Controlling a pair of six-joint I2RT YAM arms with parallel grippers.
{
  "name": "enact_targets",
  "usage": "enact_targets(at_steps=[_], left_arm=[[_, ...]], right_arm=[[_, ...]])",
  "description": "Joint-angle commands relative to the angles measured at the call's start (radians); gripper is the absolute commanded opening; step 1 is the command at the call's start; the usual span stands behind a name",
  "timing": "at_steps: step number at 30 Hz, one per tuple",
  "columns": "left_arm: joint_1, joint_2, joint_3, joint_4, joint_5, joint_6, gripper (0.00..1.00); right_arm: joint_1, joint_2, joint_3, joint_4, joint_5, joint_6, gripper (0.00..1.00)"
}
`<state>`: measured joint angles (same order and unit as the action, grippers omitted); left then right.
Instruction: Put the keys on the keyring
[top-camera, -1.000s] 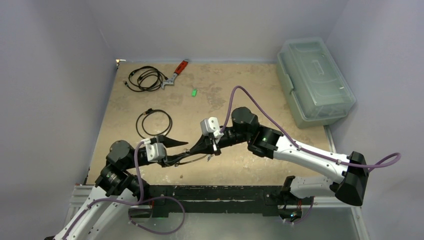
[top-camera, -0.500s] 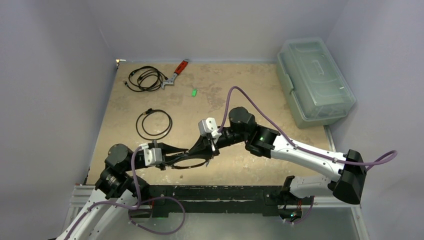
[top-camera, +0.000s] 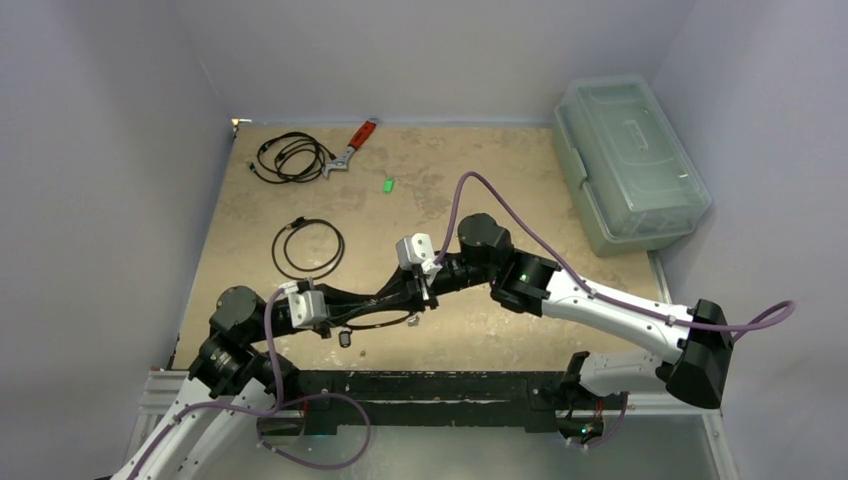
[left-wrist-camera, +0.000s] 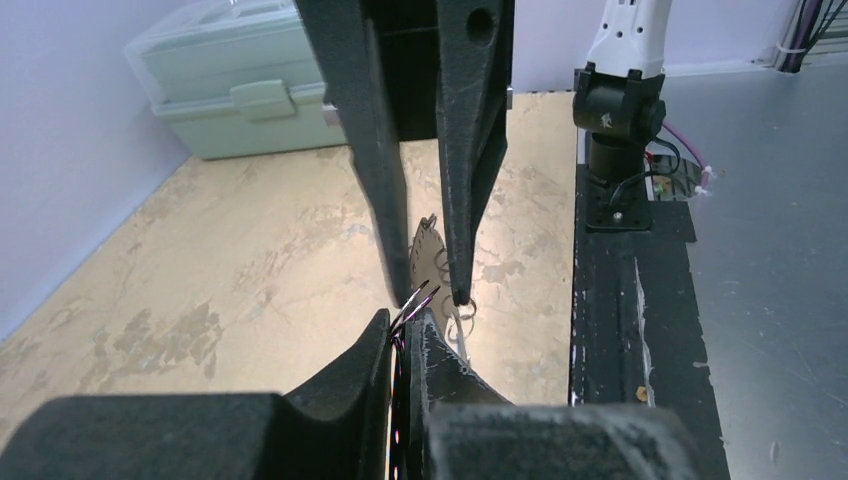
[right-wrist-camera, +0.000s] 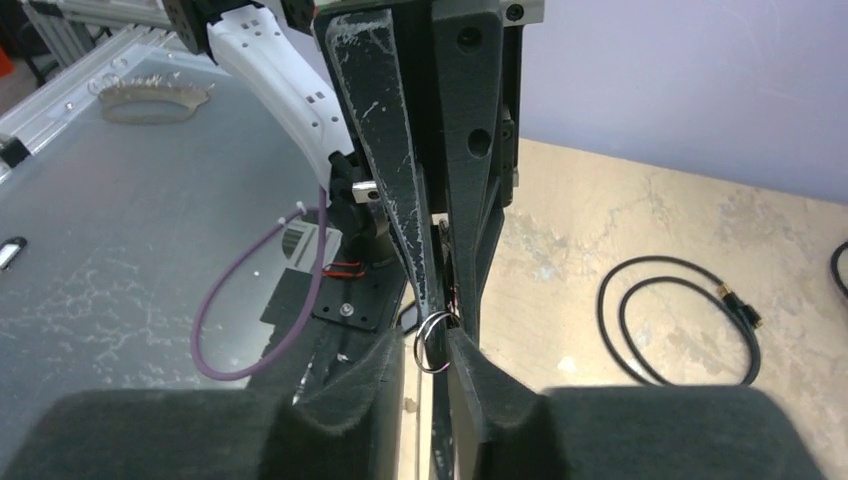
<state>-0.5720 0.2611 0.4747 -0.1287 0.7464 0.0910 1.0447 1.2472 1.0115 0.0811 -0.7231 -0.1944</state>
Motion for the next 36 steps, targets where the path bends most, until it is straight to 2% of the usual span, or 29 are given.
enact_targets(at_steps=[1,5,10,15,23,28,36], left_arm=[[-0.004,0.021,0.055,-0.004,-0.030,0.006,0.00],[-0.004,0.027,0.058,0.001,-0.043,-0.001,0.00],[-0.004,0.029,0.055,0.020,-0.045,-0.019,0.00],[-0.004,0.026,0.039,0.061,-0.052,-0.050,0.00],[-0.004,0.018,0.020,0.110,-0.043,-0.083,0.00],[-0.005,0.018,0.013,0.113,-0.031,-0.083,0.00],[-0.004,0.023,0.003,0.154,-0.029,-0.098,0.00]], right_arm=[[0.002,-0.056,0.028,0.021,0.060,-0.010,0.37],[-0.006,-0.087,0.011,0.009,0.103,-0.020,0.58],[-0.017,-0.117,-0.028,0.041,0.156,-0.010,0.68],[-0.018,-0.099,-0.057,0.045,0.221,-0.002,0.71],[-0.019,-0.022,-0.013,-0.023,0.223,-0.043,0.70],[-0.018,0.005,0.006,-0.025,0.203,-0.043,0.57],[-0.017,0.025,0.036,-0.007,0.128,-0.032,0.45]])
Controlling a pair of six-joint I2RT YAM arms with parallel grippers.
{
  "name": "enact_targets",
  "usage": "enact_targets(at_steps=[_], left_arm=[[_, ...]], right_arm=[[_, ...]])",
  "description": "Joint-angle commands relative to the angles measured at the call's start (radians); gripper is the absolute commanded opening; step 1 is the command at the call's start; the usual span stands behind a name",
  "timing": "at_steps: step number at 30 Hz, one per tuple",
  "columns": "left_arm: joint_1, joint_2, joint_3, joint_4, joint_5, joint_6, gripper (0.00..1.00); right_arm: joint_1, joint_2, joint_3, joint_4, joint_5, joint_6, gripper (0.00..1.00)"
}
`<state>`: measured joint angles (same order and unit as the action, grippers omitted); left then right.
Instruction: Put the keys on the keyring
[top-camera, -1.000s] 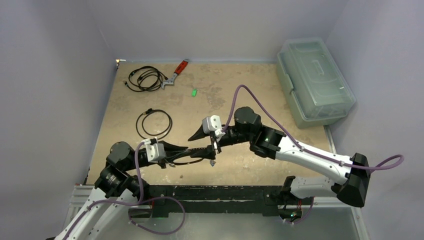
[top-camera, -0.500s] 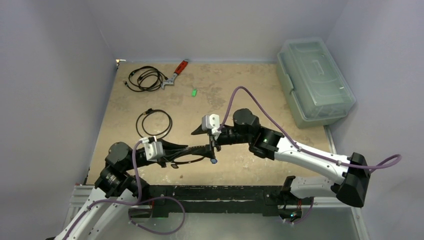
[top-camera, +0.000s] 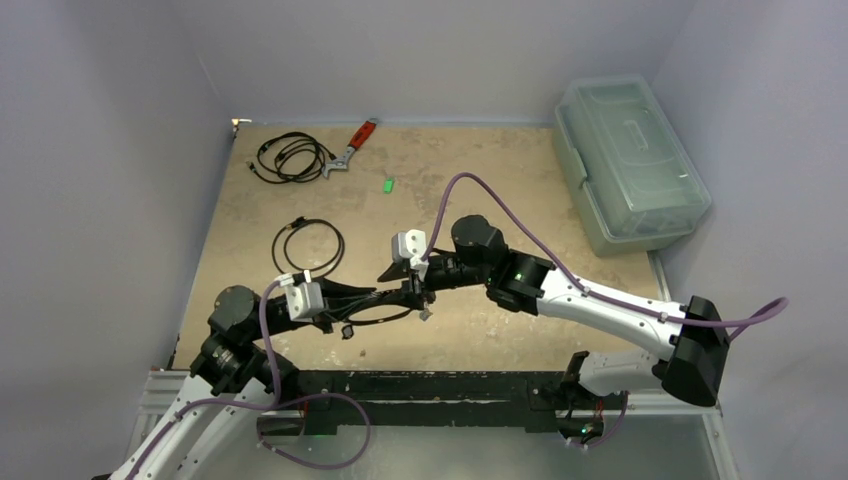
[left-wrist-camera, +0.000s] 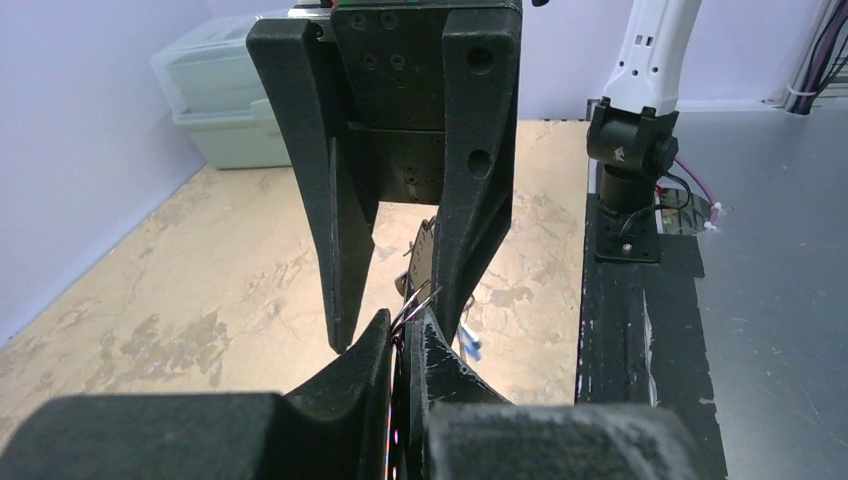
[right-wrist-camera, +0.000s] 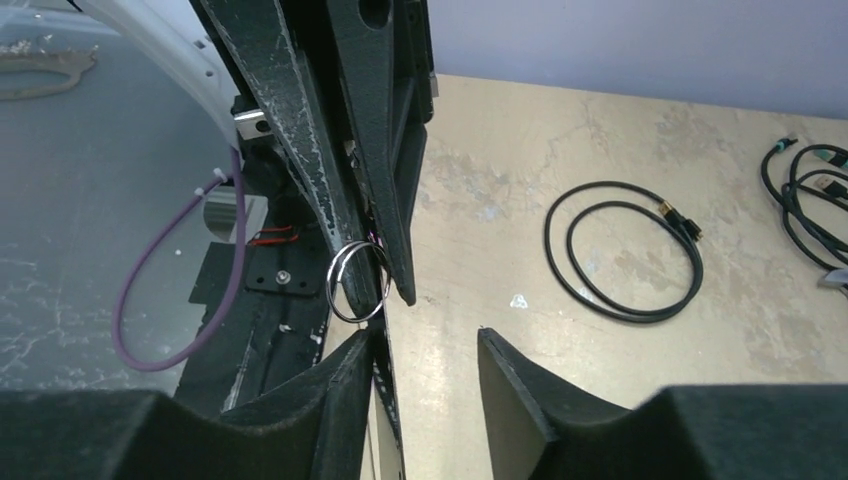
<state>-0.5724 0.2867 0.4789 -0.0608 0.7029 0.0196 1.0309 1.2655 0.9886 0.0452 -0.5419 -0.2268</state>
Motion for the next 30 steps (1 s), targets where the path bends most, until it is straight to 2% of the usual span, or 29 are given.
enact_targets(at_steps=[1,6,14,16,17,20,22,26,30], left_arm=[[-0.003,-0.002,-0.002,0.086,0.014,-0.039,0.00],[-0.004,0.009,-0.003,0.085,0.007,-0.047,0.00],[-0.003,0.031,-0.004,0.086,0.000,-0.054,0.00],[-0.004,0.040,-0.004,0.079,-0.007,-0.054,0.00],[-0.004,0.044,-0.004,0.074,-0.016,-0.055,0.03],[-0.004,0.047,0.003,0.062,-0.032,-0.056,0.28],[-0.004,0.046,0.010,0.030,-0.033,-0.056,0.36],[-0.003,0.060,0.038,-0.028,-0.034,-0.051,0.40],[-0.004,0.076,0.074,-0.093,-0.034,-0.031,0.38]], right_arm=[[-0.003,0.011,0.064,0.028,-0.064,0.002,0.43],[0.001,0.013,0.079,0.027,-0.083,0.007,0.38],[0.004,0.026,0.090,0.025,-0.103,0.005,0.01],[0.006,0.029,0.088,0.026,-0.104,0.001,0.00],[0.006,0.027,0.085,0.030,-0.102,0.000,0.00],[0.006,0.014,0.071,0.039,-0.086,0.001,0.00],[0.006,0.005,0.061,0.044,-0.084,0.000,0.00],[0.006,-0.007,0.052,0.054,-0.111,0.007,0.00],[0.006,-0.007,0.049,0.053,-0.111,0.007,0.00]])
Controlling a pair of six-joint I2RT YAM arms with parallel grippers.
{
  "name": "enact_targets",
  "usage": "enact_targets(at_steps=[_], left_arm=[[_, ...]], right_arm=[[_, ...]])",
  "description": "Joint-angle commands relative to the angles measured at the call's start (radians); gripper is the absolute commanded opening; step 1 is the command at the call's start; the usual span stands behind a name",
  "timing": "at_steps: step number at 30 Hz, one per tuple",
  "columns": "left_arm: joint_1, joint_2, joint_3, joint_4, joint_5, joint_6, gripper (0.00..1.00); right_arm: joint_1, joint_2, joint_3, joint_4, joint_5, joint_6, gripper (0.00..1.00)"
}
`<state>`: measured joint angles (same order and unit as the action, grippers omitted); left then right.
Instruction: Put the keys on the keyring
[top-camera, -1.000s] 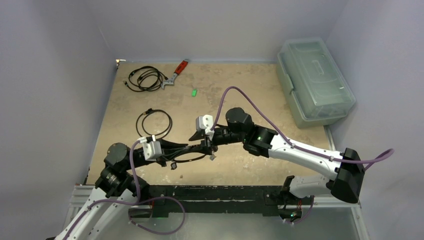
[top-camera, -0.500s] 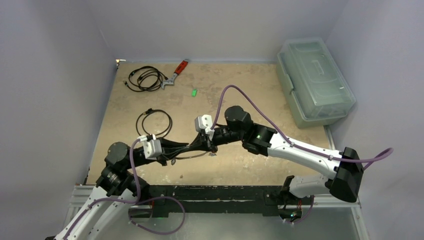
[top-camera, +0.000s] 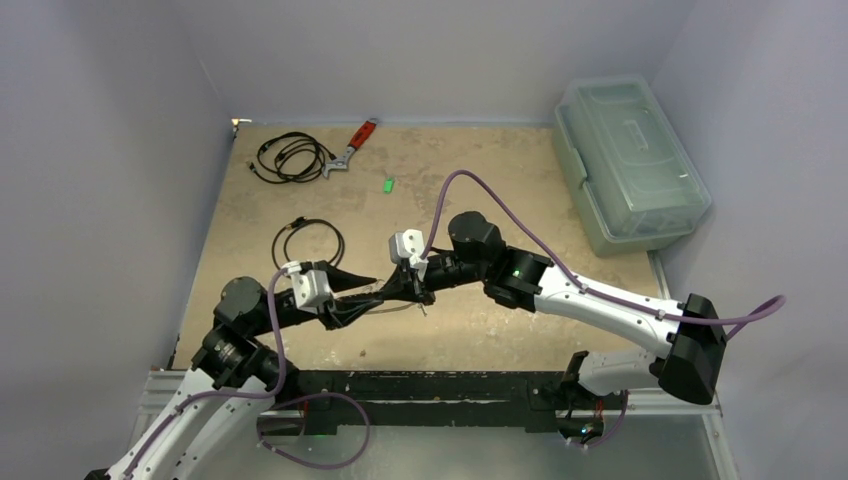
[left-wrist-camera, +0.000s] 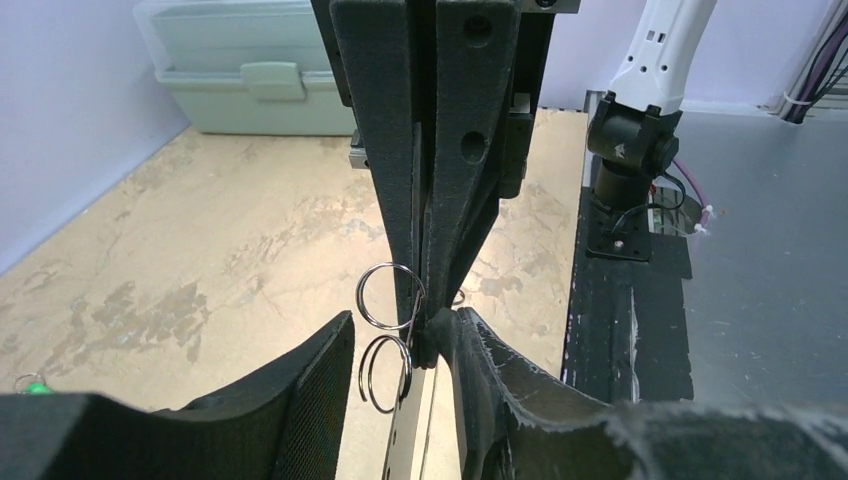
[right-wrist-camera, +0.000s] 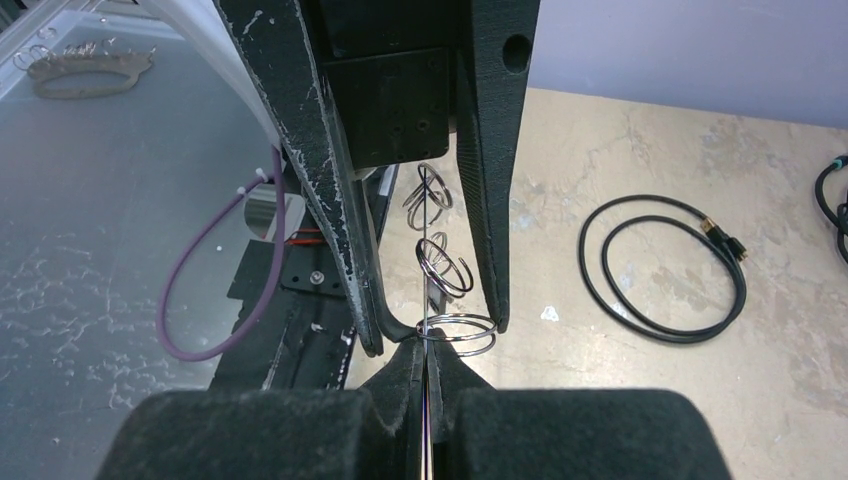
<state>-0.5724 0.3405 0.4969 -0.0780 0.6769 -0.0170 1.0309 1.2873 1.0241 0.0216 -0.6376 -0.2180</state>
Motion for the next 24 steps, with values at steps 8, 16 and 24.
enact_targets(at_steps=[8,16,24], left_arm=[[-0.004,0.023,0.128,-0.132,-0.017,0.012,0.41],[-0.004,0.117,0.328,-0.336,-0.046,0.076,0.52],[-0.004,0.278,0.398,-0.373,0.051,0.094,0.43]], right_arm=[[0.006,-0.017,0.026,0.023,0.027,-0.029,0.00],[0.006,-0.049,0.011,-0.004,0.025,-0.067,0.00],[0.012,-0.114,-0.039,-0.018,-0.011,-0.095,0.00]])
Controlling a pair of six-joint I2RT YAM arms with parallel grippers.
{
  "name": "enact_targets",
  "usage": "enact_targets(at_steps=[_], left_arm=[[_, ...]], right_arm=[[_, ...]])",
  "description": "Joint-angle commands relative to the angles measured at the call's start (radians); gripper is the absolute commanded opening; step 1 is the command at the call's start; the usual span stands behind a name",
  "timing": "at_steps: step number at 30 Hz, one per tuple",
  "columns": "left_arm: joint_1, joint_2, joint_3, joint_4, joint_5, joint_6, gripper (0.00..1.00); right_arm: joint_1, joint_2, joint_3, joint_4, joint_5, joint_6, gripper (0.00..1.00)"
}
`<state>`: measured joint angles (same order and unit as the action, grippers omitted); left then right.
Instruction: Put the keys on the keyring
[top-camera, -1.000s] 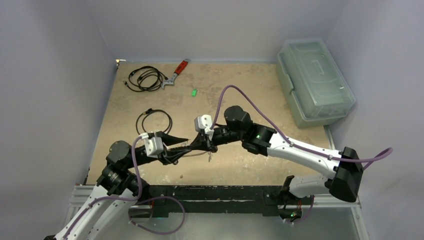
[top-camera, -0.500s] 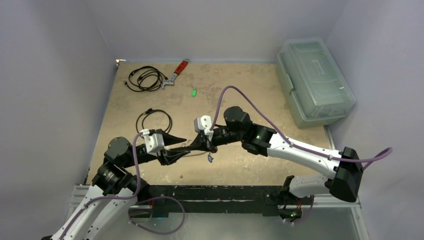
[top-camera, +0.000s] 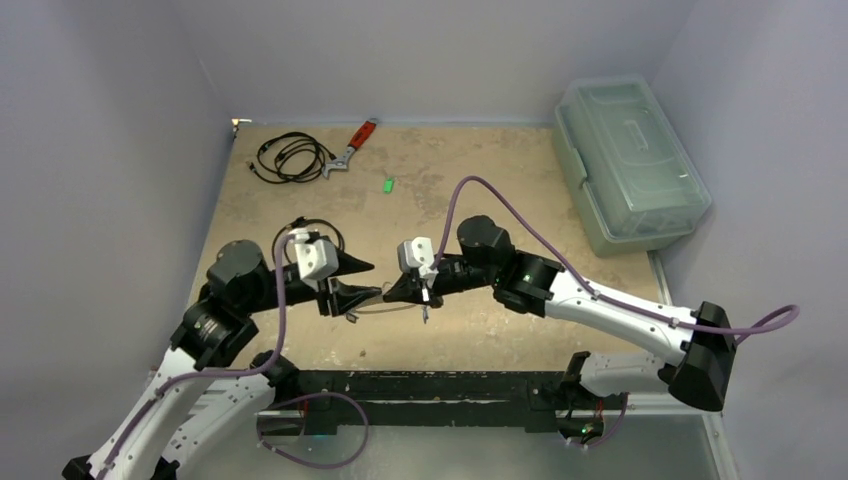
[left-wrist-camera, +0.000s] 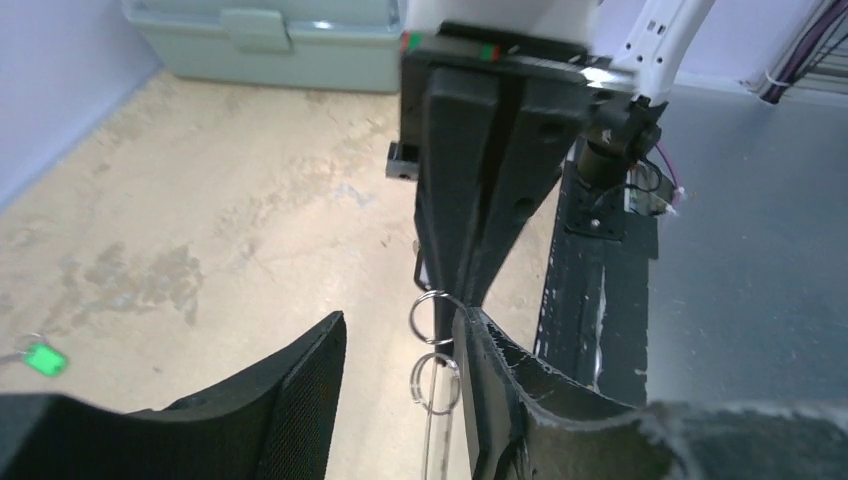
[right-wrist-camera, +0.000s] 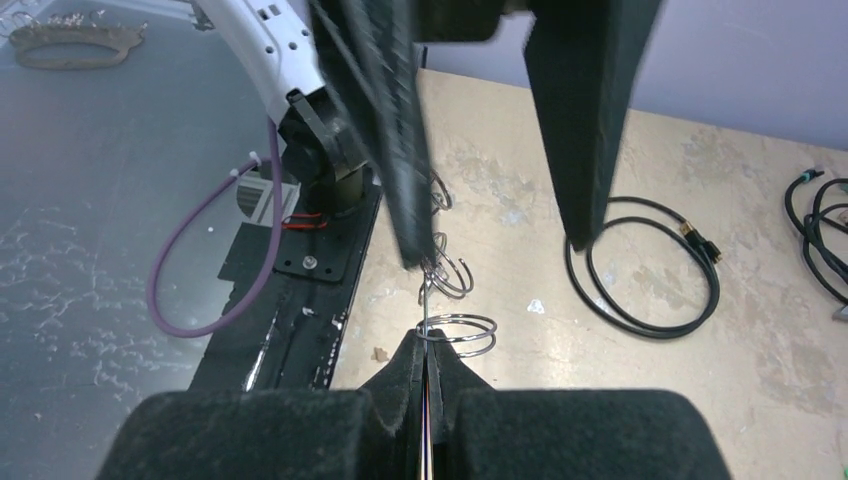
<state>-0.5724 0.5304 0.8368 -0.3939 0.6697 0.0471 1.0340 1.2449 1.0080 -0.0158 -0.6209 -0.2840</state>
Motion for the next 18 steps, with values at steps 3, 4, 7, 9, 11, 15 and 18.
enact_targets(at_steps=[3,4,7,9,11,15,18], left_arm=[[-0.003,0.155,0.095,-0.063,0.119,0.035,0.44],[-0.004,0.172,0.112,-0.069,0.129,0.037,0.43],[-0.004,0.212,0.149,-0.103,0.127,0.043,0.40],[-0.006,0.229,0.155,-0.109,0.134,0.035,0.38],[-0.006,0.241,0.155,-0.110,0.152,0.024,0.38],[-0.007,0.243,0.155,-0.112,0.195,0.005,0.38],[-0.006,0.232,0.150,-0.115,0.220,-0.005,0.39]], right_arm=[[0.018,-0.098,-0.043,0.019,-0.025,-0.033,0.00],[0.022,-0.106,-0.052,0.020,-0.019,-0.033,0.00],[0.033,-0.125,-0.076,0.029,-0.001,-0.034,0.00],[0.036,-0.132,-0.082,0.030,0.002,-0.035,0.00],[0.039,-0.137,-0.084,0.031,0.004,-0.036,0.00],[0.040,-0.145,-0.089,0.034,0.012,-0.038,0.00],[0.040,-0.151,-0.092,0.039,0.016,-0.037,0.00]])
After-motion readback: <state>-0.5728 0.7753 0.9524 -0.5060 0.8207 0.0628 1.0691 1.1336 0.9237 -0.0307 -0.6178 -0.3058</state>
